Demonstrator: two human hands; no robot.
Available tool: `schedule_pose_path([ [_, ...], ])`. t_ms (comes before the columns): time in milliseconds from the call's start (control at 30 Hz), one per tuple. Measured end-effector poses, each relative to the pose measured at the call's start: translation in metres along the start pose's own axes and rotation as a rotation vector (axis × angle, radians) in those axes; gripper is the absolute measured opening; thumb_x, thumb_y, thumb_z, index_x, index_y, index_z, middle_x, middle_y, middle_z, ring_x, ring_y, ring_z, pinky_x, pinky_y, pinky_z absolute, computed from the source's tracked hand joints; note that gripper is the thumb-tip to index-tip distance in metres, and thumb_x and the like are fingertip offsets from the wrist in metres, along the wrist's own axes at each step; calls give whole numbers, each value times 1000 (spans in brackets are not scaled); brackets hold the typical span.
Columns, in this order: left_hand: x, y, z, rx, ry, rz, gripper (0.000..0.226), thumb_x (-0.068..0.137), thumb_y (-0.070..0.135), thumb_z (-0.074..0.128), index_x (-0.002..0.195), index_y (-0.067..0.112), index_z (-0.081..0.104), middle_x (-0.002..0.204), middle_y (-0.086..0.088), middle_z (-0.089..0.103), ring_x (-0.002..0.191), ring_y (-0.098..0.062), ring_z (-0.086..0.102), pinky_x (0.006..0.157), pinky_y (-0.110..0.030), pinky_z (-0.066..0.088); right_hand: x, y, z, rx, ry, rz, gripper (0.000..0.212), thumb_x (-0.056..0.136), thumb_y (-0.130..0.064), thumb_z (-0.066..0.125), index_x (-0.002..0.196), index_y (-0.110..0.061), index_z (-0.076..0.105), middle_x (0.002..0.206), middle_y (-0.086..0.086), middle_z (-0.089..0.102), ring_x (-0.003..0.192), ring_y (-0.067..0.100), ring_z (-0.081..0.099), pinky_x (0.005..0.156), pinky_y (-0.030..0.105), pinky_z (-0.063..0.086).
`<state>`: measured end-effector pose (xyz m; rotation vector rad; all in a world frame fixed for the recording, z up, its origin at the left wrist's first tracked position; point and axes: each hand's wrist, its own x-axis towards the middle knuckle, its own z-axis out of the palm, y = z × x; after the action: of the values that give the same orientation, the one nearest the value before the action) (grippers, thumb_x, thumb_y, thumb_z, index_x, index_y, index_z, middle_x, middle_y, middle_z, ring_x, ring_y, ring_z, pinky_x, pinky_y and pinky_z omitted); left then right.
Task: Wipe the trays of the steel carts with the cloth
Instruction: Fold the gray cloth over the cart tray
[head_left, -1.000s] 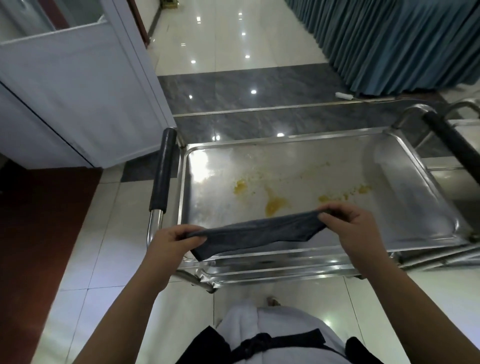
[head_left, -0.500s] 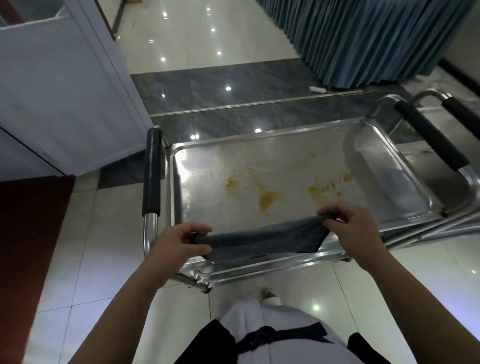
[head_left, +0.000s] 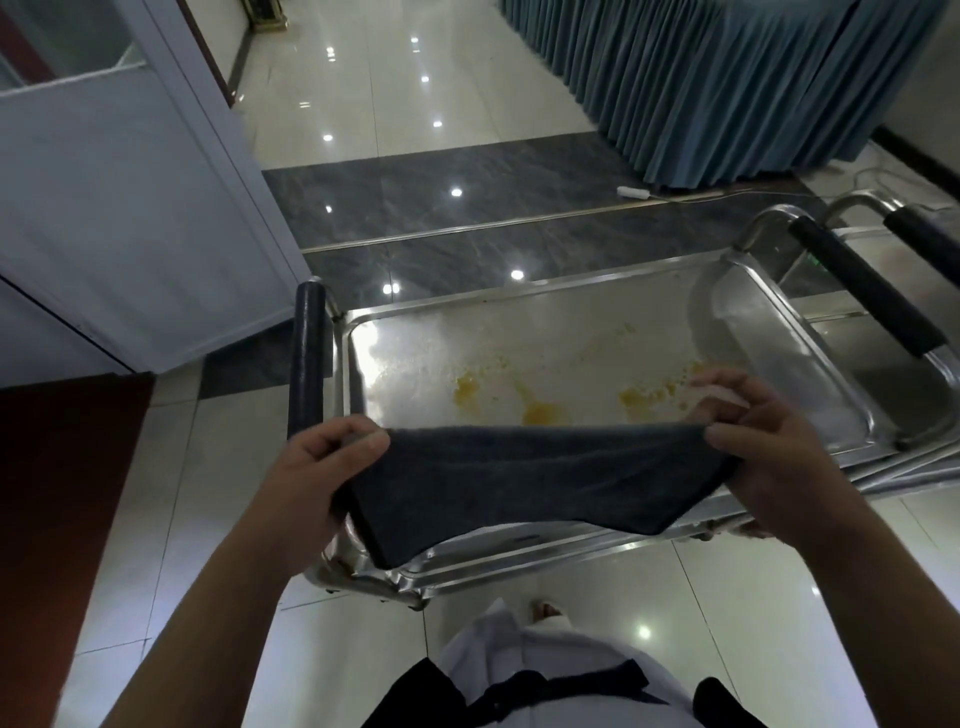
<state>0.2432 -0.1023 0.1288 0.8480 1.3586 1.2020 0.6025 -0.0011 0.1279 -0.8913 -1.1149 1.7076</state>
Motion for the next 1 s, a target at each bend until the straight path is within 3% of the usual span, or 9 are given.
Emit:
schedule_pose_path([
  [67, 7, 14, 2, -103, -16, -17, 55, 47, 66, 85, 75, 19, 74, 81, -2, 67, 77, -13, 65, 66, -28, 55, 11, -4, 7, 196, -66, 79, 58, 65, -7, 73, 120, -23, 68, 97, 17, 70, 96, 28, 68, 82, 37, 57],
  [133, 21, 8, 8, -211, 27, -152, 40, 79, 56, 67, 84, 18, 79, 93, -5, 74, 86, -17, 71, 73, -34, 54, 12, 28, 14, 396, -132, 212, 73, 91, -44, 62, 151, -9, 39, 141, 37, 45, 137, 44, 42, 114, 55, 32],
  [200, 34, -11, 13, -263, 79, -365, 44, 93, 48, 55, 106, 12, 77, 111, -11, 74, 100, -23, 72, 81, -39, 53, 5, 72, 22, 484, -142, 399, 86, 98, -66, 40, 147, 5, 41, 145, 33, 44, 139, 45, 39, 118, 53, 23],
  [300, 39, -41, 6, -313, 105, -564, 57, 92, 49, 57, 125, 4, 66, 126, -18, 67, 113, -31, 67, 90, -44, 51, -11, 120, 45, 692, -201, 697, 107, 76, -83, 58, 148, -5, 45, 153, 21, 41, 141, 41, 40, 117, 55, 30],
  [400, 34, -61, -8, -364, 132, -615, 48, 99, 44, 51, 106, 4, 77, 115, -16, 72, 101, -30, 72, 84, -43, 51, -13, 127, 44, 676, -51, 708, 111, 61, -71, 83, 145, -6, 51, 150, 19, 47, 134, 40, 49, 108, 54, 42],
  [500, 23, -76, -7, -380, 122, -633, 39, 96, 33, 59, 119, 4, 71, 124, -17, 68, 110, -33, 66, 94, -46, 50, -8, 126, 31, 537, 69, 738, 78, 44, -44, 98, 107, -3, 77, 115, 17, 70, 97, 36, 70, 81, 45, 56],
  [600, 14, -91, 6, -384, 152, -690, 40, 92, 18, 62, 129, 2, 62, 120, -17, 70, 108, -31, 67, 87, -42, 52, 2, 111, 32, 302, 152, 785, 40, 68, -27, 79, 98, -1, 76, 98, 19, 73, 87, 38, 68, 78, 43, 53],
  [800, 12, -96, 20, -300, 176, -600, 29, 98, 22, 58, 126, 15, 63, 120, -10, 71, 112, -31, 66, 89, -49, 53, 16, 93, 28, -24, 312, 705, 30, 90, -3, 54, 117, 5, 64, 109, 25, 67, 100, 40, 63, 95, 54, 49],
  [1000, 17, -55, 66, -376, 133, -450, 21, 100, 21, 56, 118, 24, 66, 111, -3, 75, 104, -26, 69, 72, -38, 58, 21, 83, 52, 127, 326, 605, 34, 99, -33, 57, 118, -6, 67, 113, 14, 74, 108, 37, 66, 86, 47, 53],
])
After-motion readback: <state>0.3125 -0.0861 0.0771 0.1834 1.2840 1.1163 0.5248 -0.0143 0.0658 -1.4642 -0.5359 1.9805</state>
